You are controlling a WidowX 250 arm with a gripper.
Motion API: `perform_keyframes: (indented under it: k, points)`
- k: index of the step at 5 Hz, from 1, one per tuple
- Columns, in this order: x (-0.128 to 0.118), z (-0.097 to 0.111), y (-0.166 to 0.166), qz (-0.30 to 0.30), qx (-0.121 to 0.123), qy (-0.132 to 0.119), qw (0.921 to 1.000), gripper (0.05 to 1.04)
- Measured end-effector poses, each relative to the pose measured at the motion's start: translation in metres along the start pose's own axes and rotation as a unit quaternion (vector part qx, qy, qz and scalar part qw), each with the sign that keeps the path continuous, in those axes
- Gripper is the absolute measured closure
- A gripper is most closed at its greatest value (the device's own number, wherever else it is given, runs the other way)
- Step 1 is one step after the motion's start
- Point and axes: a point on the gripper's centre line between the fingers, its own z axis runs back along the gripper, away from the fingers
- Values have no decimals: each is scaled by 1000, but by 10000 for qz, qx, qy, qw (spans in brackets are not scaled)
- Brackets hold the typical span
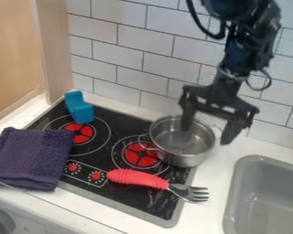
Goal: Move the silver pot to the top right side of the stove
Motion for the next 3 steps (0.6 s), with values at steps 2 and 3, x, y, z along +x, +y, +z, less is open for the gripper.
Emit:
perform_keyframes:
  k: [2,3]
  points:
    - [-5,40,16,105,32,-411,9991,85]
    - [-6,40,16,133,42,-410,9991,85]
